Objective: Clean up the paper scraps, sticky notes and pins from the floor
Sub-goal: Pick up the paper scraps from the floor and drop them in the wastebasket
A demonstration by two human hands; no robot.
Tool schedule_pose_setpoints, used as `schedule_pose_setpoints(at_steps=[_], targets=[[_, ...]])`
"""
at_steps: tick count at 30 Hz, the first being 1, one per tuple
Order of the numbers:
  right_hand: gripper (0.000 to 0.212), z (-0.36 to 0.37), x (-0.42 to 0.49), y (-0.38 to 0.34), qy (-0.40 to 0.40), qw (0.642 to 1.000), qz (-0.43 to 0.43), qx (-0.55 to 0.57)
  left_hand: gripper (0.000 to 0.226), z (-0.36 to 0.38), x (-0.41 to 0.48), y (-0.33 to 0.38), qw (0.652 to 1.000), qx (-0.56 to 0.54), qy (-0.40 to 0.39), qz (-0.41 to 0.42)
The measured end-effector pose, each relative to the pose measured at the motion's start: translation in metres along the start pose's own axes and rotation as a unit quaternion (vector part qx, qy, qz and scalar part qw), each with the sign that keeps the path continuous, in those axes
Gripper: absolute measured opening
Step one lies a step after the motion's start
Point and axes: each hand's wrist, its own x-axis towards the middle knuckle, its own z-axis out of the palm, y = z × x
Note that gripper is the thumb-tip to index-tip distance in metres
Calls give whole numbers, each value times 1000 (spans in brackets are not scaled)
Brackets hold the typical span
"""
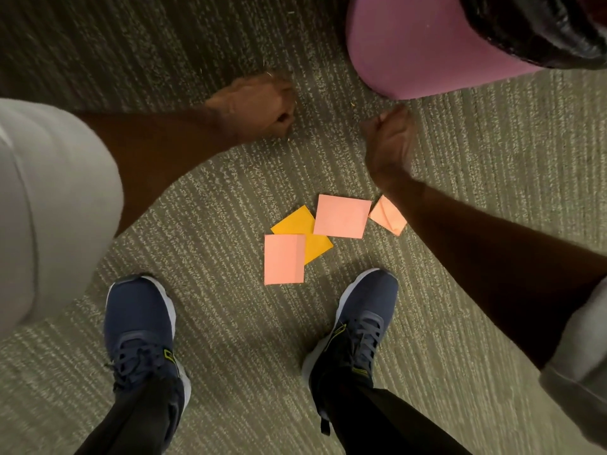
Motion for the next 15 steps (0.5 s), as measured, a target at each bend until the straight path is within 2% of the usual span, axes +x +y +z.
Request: schedule_pose_setpoints(at_steps=[3,5,10,15], targets=[[6,6,-5,-17,4,997,-71,6,13,0,-3,-7,990,-92,76,-69],[3,12,-4,-24,2,996,-85,-5,16,-4,-2,-12,985,-115,94,-87],[5,17,0,-24,26,996,-68,47,18,-8,9,-18,985,-147,67,-66],[10,21,4,-25,35,997,-63,9,19,-6,14,-25,989,-133,47,-43]])
